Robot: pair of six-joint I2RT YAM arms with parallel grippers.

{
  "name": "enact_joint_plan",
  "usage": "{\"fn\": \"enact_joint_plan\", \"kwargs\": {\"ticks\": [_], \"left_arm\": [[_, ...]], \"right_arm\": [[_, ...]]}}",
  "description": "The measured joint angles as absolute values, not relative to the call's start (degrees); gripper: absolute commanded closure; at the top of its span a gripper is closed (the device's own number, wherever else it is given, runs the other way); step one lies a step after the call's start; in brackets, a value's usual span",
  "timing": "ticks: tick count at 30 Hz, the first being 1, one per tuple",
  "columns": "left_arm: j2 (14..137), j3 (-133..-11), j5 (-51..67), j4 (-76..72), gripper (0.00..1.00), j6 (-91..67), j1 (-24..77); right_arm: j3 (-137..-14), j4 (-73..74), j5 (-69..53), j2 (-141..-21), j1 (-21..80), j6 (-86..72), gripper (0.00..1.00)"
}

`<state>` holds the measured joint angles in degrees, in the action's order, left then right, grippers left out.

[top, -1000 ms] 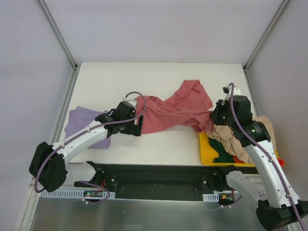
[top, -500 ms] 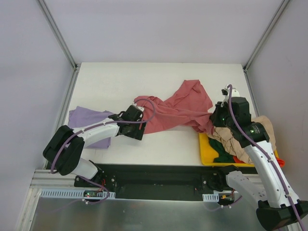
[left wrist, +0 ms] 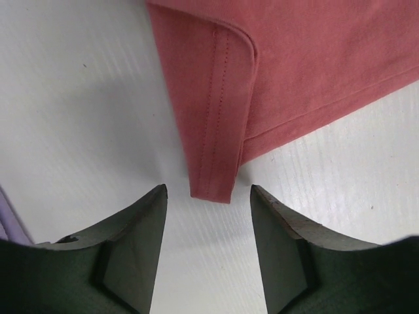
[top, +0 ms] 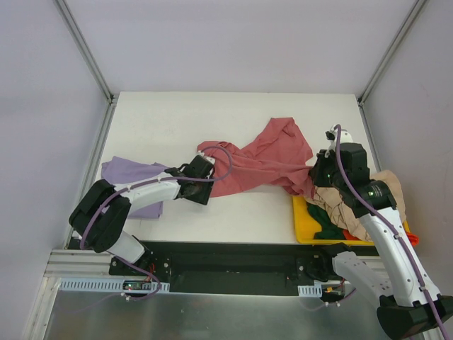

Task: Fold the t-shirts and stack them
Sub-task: Flatten out the tshirt

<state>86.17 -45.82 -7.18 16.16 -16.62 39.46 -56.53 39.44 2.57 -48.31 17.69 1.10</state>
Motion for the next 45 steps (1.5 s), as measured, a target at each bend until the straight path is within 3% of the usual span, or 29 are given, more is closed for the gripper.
{"fn": "enact_joint_plan", "kwargs": {"ticks": [5,8,9,17,28,34,45], "left_arm": [[88.3,-47.2,-8.0,16.1,0.68,-16.1,39.7],[89.6,-48.3,-8.0,16.0,0.97,-15.7,39.7],[89.7,-48.5,-8.0,16.0,1.00,-15.7,39.7],[85.1,-47.9,-7.9,15.8,1.00,-16.9,39.7],[49.5,-49.3,-4.1,16.6,1.00,-28.7,31.9],[40.9,-63.5,-7.4,17.0,1.00,-30.6,31.4],[41.4,-98.6,-10.3,20.2,1.00,-25.7,31.4]], "right_arm": [[-56.5,39.4,2.6,-47.8,17.7,1.2,1.00],[-56.5,39.4,2.6,-47.7,17.7,1.2,1.00],[-56.5,39.5,2.6,-47.7,17.7,1.2,1.00],[-56.5,39.7,3.9,-47.7,17.6,1.6,1.00],[-62.4,42.6,5.5,-47.7,17.4,1.5,1.00],[-80.6,43.9,2.6,-48.4,17.3,2.7,1.00],[-123.5,44.2,-11.6,-55.1,17.2,6.7,1.00]]}}
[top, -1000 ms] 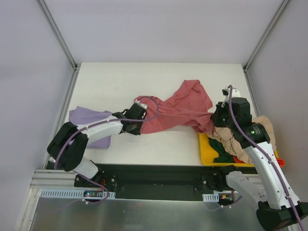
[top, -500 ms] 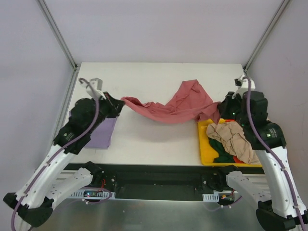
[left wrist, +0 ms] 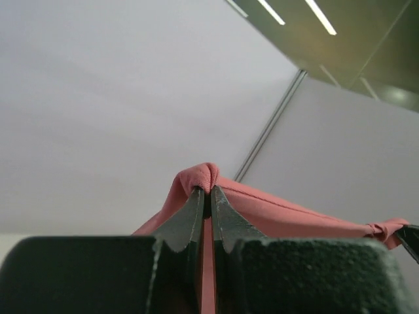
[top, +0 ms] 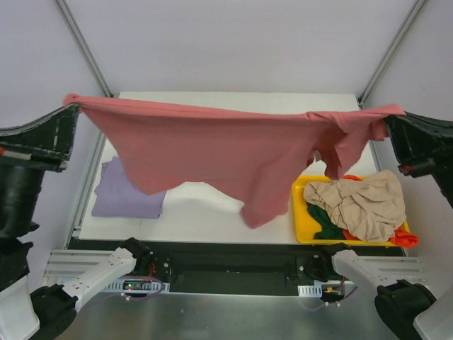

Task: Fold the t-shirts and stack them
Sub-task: Flatten out the tshirt

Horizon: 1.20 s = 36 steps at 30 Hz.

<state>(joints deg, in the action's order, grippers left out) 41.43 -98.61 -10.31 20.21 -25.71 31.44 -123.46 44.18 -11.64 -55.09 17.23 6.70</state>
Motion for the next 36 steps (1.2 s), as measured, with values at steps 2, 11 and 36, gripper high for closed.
{"fn": "enact_joint_plan", "kwargs": {"ticks": [2,11,36], "left_arm": [[41.4,-102.6,-9.6,20.5,1.00,-24.7,31.4],[45.3,-106.3,-17.1,21.5,1.00,-19.9,31.4],[121.0,-106.1,-18.9,24.9,0.01,-17.1,10.2]], "right_arm": [[-126.7,43.0,-14.7,-54.9,17.2,6.6,1.00],[-127.6,40.4,-18.9,-56.6,17.2,6.8,1.00],[-128.1,42.1,-6.3,-134.4,12.2,12.5,0.04]]}}
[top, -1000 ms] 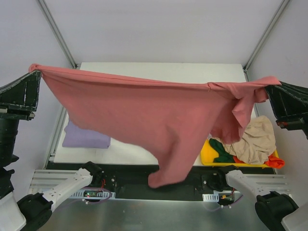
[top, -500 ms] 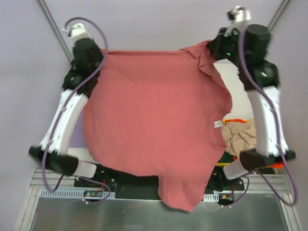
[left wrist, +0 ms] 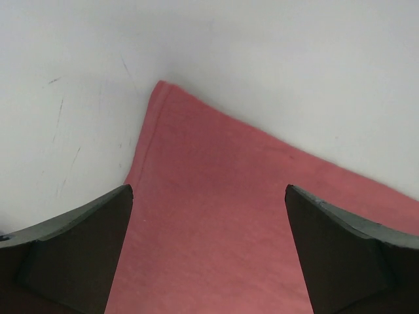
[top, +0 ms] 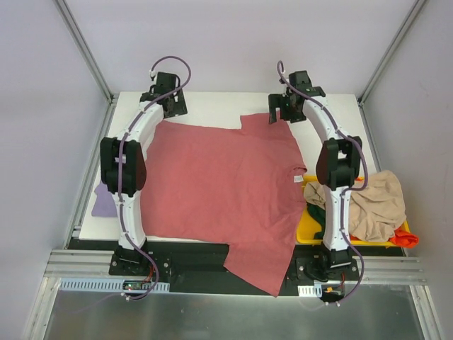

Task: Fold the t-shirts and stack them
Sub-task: Flatten out the tshirt

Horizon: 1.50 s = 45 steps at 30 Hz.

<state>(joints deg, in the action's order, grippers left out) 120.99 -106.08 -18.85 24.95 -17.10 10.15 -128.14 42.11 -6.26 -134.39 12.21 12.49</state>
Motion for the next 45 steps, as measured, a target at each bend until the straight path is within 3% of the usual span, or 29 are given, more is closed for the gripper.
{"fn": "enact_joint_plan", "kwargs": {"ticks": [7,13,18,25,33,45], "left_arm": [[110.0,-101.2,-11.6,23.8,0.01,-17.4,10.2],[105.5,-92.7,-2.3,22.9,0.01,-19.3,10.2],[104.3,-81.7,2.8,23.4,0.01,-21.7,10.9],[100.2,-72.1,1.0,24.8,0.01,-23.7,16.4],[101.9,-73.2,-2.2,24.4,0.01,-24.3,18.3],[119.6,-89.3,-4.9,25.1,0.01,-24.2,15.6]], "right_arm": [[-114.1,39.1,-7.7,-119.3,12.6,12.3,0.04],[-109.7,37.7,-10.6,-115.8,14.2,9.7,0.04],[-100.2,37.4,-6.0,-115.3,19.6,5.8,0.04],[-82.8,36.7,1.7,-110.2,30.3,-3.1,0.04],[-80.1,35.4,6.1,-108.4,32.8,-8.5,0.04],[-88.6,35.5,6.1,-118.2,28.5,-8.3,0.04]]}}
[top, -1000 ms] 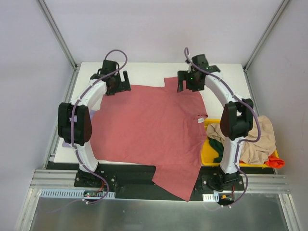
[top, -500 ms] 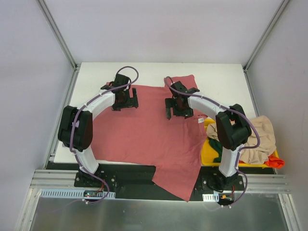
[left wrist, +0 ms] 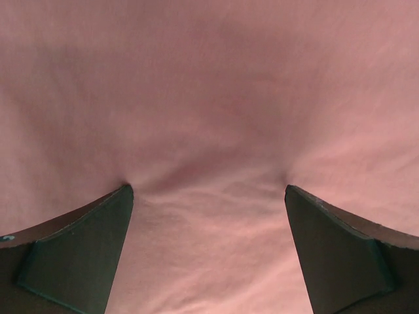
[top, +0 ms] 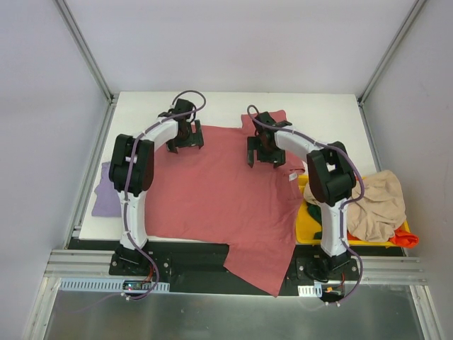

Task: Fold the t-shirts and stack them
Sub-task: Flatten out the tshirt

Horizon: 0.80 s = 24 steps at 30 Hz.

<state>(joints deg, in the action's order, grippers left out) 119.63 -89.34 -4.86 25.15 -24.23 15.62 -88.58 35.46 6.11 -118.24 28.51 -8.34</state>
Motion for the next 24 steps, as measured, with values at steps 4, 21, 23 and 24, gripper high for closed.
{"fn": "enact_joint_plan", "kwargs": {"ticks": [4,21,23,24], "left_arm": [[123.7,-95.0,-6.1,27.5,0.01,-24.0,14.6],[141.1,-124.8,-8.2,39.5,0.01,-21.5,8.9],[141.5,-126.1,-6.1,40.0,0.01,-19.6,8.4],[141.5,-126.3,-4.9,40.0,0.01,-18.4,8.2]], "right_arm": [[-93.6,36.9,4.1,-121.9,27.2,-7.7,0.04],[-116.4,39.0,-4.0,-135.5,23.6,-5.5,0.04],[-118.6,39.3,-4.8,-136.7,23.0,-5.0,0.04],[-119.0,39.3,-5.1,-136.9,22.8,-4.7,0.04]]}}
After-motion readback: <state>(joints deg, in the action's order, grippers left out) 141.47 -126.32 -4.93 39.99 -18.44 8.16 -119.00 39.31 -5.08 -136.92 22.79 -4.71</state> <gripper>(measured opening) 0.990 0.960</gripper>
